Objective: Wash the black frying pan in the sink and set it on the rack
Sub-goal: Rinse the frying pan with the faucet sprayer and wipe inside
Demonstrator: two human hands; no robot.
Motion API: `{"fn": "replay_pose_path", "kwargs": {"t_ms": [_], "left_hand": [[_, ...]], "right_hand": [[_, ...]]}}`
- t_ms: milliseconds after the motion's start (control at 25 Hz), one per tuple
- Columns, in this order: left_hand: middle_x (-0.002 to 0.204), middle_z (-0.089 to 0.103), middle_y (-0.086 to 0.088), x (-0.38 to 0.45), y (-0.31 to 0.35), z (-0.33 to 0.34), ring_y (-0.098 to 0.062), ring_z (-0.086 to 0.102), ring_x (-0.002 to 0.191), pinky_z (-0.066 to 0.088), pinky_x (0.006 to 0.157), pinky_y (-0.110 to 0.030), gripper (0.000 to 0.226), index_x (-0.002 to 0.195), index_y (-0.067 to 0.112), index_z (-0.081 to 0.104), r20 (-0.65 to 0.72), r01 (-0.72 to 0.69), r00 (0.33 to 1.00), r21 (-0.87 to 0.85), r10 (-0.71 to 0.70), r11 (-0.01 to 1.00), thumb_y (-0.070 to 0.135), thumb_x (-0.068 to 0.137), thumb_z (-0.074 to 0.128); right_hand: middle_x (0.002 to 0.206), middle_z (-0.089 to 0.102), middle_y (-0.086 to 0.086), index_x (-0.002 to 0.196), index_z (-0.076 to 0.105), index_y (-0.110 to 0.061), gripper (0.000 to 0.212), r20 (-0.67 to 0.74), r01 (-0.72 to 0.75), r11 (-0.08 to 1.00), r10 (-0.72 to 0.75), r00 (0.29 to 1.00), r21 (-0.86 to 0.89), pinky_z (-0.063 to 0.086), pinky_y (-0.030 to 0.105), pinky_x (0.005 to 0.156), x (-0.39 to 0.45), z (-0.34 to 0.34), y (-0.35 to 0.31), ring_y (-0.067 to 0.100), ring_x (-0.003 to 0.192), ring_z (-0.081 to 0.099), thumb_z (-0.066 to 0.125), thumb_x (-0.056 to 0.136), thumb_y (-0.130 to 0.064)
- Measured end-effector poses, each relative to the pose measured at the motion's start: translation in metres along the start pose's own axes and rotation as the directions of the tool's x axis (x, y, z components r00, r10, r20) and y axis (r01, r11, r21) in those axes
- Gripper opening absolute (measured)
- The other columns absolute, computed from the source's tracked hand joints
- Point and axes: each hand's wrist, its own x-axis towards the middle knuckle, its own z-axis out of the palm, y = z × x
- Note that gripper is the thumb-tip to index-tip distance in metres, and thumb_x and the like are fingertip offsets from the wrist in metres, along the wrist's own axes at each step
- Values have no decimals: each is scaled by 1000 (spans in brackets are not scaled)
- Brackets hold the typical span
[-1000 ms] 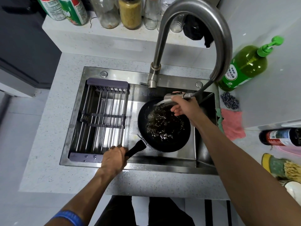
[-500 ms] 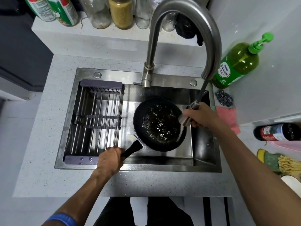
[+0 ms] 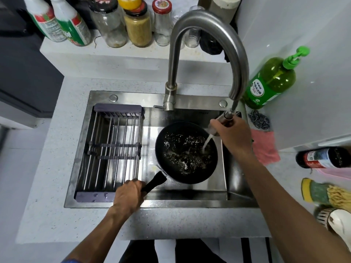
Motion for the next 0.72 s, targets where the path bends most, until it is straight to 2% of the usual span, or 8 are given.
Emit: {"fn": "replay_pose_path", "kwargs": {"t_ms": [160, 280, 400, 480, 520, 600, 680, 720], "left_hand": [[74, 55, 13, -2, 3, -3, -6, 50, 64, 36, 61, -19, 9, 94, 29, 65, 18, -6, 1000, -20, 6, 1000, 35, 92, 59], [75, 56, 12, -4, 5, -5, -7, 51, 66, 39, 62, -19, 10, 95, 28, 65, 26, -2, 1000, -41, 3, 999, 35, 91, 59], [78, 56, 11, -5, 7, -5, -8, 50, 69, 43, 67, -21, 13, 99, 28, 65, 42, 6, 999, -17, -5, 1000, 34, 88, 63], [78, 54, 11, -4, 9, -6, -9, 52, 69, 42, 67, -20, 13, 100, 27, 65, 44, 12, 999, -18, -11, 1000, 32, 87, 63], [78, 53, 11, -3, 10, -7, -11, 55, 71, 42, 67, -21, 13, 99, 26, 65, 40, 13, 999, -19, -12, 1000, 31, 87, 63], [83, 55, 8, 0, 13, -4, -14, 61, 80, 46, 69, -24, 15, 100, 23, 65, 35, 8, 999, -1, -8, 1000, 27, 86, 60], [96, 60, 3, 2, 21, 3, -17, 59, 93, 49, 78, -28, 23, 108, 20, 63, 45, -5, 999, 50, 3, 999, 24, 86, 55], [104, 61, 0, 5, 26, 8, -19, 57, 101, 49, 82, -30, 27, 113, 18, 59, 51, -16, 999, 82, 12, 997, 22, 87, 53]], "right_hand": [[67, 65, -11, 68, 67, -21, 32, -41, 110, 993, -112, 993, -28, 47, 30, 69, 14, -23, -39, 12, 71, 64, 65, 77, -52], [68, 67, -9, 69, 66, -21, 36, -17, 151, 987, -152, 988, -55, 53, 34, 73, 12, -31, -43, 14, 71, 66, 64, 76, -56], [74, 68, -5, 82, 62, -24, 31, -12, 157, 981, -157, 988, 117, 57, 38, 71, -5, -25, -32, 15, 70, 66, 72, 79, -53], [76, 67, -5, 100, 58, -34, 29, -30, 168, 963, -166, 986, 210, 56, 33, 63, -18, -21, -16, 13, 67, 65, 75, 81, -48], [73, 65, -6, 112, 57, -34, 36, -23, 157, 957, -156, 988, 243, 53, 28, 60, -26, -17, -3, 8, 63, 63, 75, 82, -45], [63, 56, -8, 123, 56, -28, 40, 38, 64, 950, -79, 996, 306, 44, 21, 55, -43, -2, 32, 4, 55, 53, 72, 88, -36], [65, 58, -5, 123, 58, -23, 34, 149, -131, 946, 90, 985, 295, 43, 23, 57, -55, 22, 74, 7, 58, 54, 68, 92, -34], [72, 64, -2, 121, 59, -21, 32, 209, -252, 934, 202, 957, 252, 44, 25, 60, -57, 35, 94, 10, 62, 57, 66, 93, -34]]}}
